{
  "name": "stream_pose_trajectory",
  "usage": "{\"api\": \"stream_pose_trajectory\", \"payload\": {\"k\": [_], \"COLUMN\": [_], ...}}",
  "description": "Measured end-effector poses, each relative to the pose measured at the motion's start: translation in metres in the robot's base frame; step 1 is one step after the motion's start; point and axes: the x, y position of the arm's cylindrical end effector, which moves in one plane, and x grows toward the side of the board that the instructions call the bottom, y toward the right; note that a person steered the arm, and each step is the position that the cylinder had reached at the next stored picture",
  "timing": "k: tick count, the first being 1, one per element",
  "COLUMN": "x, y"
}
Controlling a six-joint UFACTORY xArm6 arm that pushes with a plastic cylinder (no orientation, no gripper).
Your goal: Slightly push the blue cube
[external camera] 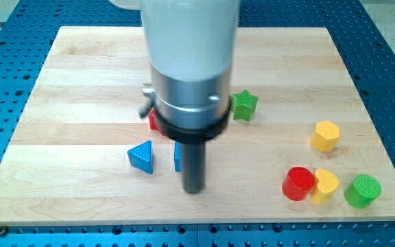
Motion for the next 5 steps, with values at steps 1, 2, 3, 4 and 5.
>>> {"api": "stream_pose_trajectory", "payload": {"k": [1, 2, 3, 4, 5], "x": [-0.028, -0.041, -0.021, 0.030, -0.001], "y": [0.073, 0.029, 0.008, 0.009, 0.013]}}
